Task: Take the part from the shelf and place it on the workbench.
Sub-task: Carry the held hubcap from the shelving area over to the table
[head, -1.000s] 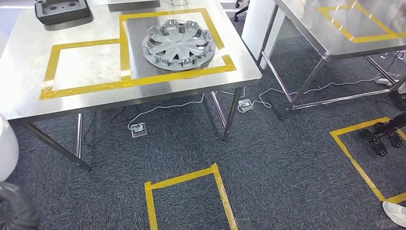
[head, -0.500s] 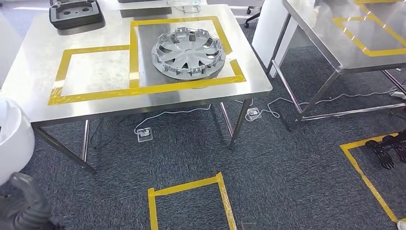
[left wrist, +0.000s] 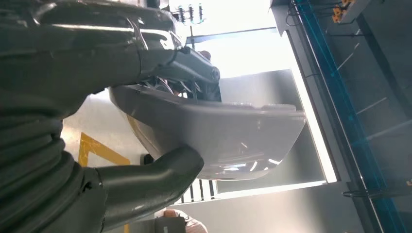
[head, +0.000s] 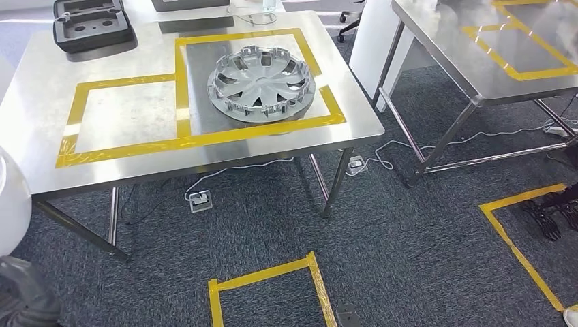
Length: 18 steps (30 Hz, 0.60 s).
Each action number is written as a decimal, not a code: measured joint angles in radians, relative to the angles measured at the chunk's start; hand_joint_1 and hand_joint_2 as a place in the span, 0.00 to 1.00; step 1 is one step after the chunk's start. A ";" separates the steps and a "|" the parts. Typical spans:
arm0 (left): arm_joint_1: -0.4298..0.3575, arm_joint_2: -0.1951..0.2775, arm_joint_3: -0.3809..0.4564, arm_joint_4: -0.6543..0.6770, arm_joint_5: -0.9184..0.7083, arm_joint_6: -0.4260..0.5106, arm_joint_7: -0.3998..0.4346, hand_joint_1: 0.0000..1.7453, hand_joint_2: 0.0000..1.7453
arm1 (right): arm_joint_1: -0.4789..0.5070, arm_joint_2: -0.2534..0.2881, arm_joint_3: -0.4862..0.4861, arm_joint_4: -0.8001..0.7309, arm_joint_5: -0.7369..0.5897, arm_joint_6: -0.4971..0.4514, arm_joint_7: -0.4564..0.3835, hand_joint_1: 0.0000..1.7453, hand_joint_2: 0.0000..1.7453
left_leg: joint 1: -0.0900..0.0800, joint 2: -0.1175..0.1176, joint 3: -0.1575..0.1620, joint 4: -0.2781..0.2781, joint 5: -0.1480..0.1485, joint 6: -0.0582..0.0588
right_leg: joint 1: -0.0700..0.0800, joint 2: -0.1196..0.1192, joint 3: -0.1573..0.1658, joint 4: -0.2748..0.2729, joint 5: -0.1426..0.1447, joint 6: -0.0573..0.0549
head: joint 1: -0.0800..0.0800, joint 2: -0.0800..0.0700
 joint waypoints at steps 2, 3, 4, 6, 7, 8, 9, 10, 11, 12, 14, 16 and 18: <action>0.000 -0.001 0.000 -0.003 0.002 0.000 0.000 1.00 1.00 | -0.001 0.000 0.000 0.000 0.002 0.000 0.002 0.00 1.00 | 0.004 0.001 0.006 -0.001 -0.002 0.007 | -0.003 -0.003 -0.021 0.052 -0.030 0.011 | 0.007 0.000; 0.000 -0.001 0.000 -0.005 0.003 0.000 0.000 1.00 1.00 | -0.001 0.000 0.001 0.000 0.003 0.000 0.003 0.00 1.00 | 0.003 0.002 0.008 -0.002 -0.004 0.009 | -0.005 -0.004 -0.050 0.109 -0.058 0.018 | 0.012 0.000; 0.001 -0.001 0.000 -0.006 0.004 0.000 0.000 1.00 1.00 | -0.001 0.000 0.001 0.000 0.004 0.000 0.005 0.00 1.00 | 0.003 0.003 0.009 -0.001 -0.006 0.011 | -0.007 -0.005 -0.088 0.177 -0.087 0.023 | 0.017 0.000; 0.001 -0.002 0.000 -0.008 0.007 0.000 0.000 1.00 1.00 | 0.001 0.000 0.002 0.000 0.006 0.000 0.007 0.00 1.00 | 0.001 0.003 0.014 -0.001 -0.012 0.014 | -0.009 -0.006 -0.156 0.284 -0.113 0.025 | 0.028 0.000; 0.001 -0.002 0.000 -0.008 0.007 0.000 0.000 1.00 1.00 | 0.002 0.000 0.002 0.000 0.007 0.000 0.007 0.00 1.00 | -0.001 0.003 0.019 -0.001 -0.017 0.015 | -0.009 -0.005 -0.169 0.292 -0.096 0.021 | 0.032 0.000; 0.001 -0.002 0.000 -0.008 0.009 0.000 0.000 1.00 1.00 | 0.003 0.000 0.003 0.000 0.008 0.000 0.008 0.00 1.00 | -0.004 0.003 0.027 -0.002 -0.021 0.015 | -0.007 -0.005 -0.164 0.263 -0.060 0.013 | 0.037 0.000; 0.001 -0.002 0.000 -0.008 0.011 0.000 0.000 1.00 1.00 | 0.002 0.000 0.003 0.000 0.009 0.000 0.008 0.00 1.00 | -0.007 0.003 0.036 -0.004 -0.026 0.016 | -0.003 -0.005 -0.145 0.203 -0.011 0.000 | 0.041 0.000; 0.000 -0.002 0.000 -0.008 0.016 0.000 0.000 1.00 1.00 | 0.001 0.000 0.004 0.000 0.009 -0.001 0.008 0.00 1.00 | -0.008 0.003 0.043 -0.006 -0.030 0.015 | 0.004 -0.004 -0.122 0.136 0.031 -0.015 | 0.042 0.000; -0.001 -0.002 0.001 -0.008 0.021 0.000 0.000 1.00 1.00 | 0.000 -0.001 0.004 0.000 0.009 -0.002 0.009 0.00 1.00 | -0.009 0.002 0.048 -0.009 -0.033 0.014 | 0.010 -0.005 -0.101 0.078 0.059 -0.030 | 0.041 0.000; -0.002 -0.002 0.001 -0.008 0.027 0.000 0.000 1.00 1.00 | -0.002 -0.002 0.004 0.000 0.008 -0.002 0.009 0.00 1.00 | -0.007 0.001 0.050 -0.012 -0.036 0.010 | 0.016 -0.005 -0.086 0.038 0.070 -0.042 | 0.042 0.000; -0.003 -0.002 0.001 -0.008 0.035 0.000 0.000 1.00 1.00 | -0.003 -0.001 0.004 -0.001 0.008 -0.004 0.009 0.00 1.00 | -0.004 -0.001 0.053 -0.021 -0.037 0.000 | 0.023 -0.005 -0.074 0.008 0.064 -0.053 | 0.044 0.000; -0.004 -0.002 0.001 -0.008 0.039 0.000 0.000 1.00 1.00 | -0.003 0.000 0.004 -0.002 0.008 -0.005 0.010 0.00 1.00 | -0.004 -0.001 0.059 -0.025 -0.041 -0.009 | 0.019 -0.005 -0.051 -0.026 0.070 -0.051 | 0.046 0.000; -0.005 -0.002 0.001 -0.008 0.040 0.000 0.000 1.00 1.00 | -0.003 0.001 0.004 -0.003 0.009 -0.005 0.010 0.00 1.00 | -0.007 -0.003 0.032 0.030 -0.070 -0.015 | 0.013 -0.006 -0.026 -0.056 0.075 -0.048 | 0.039 0.000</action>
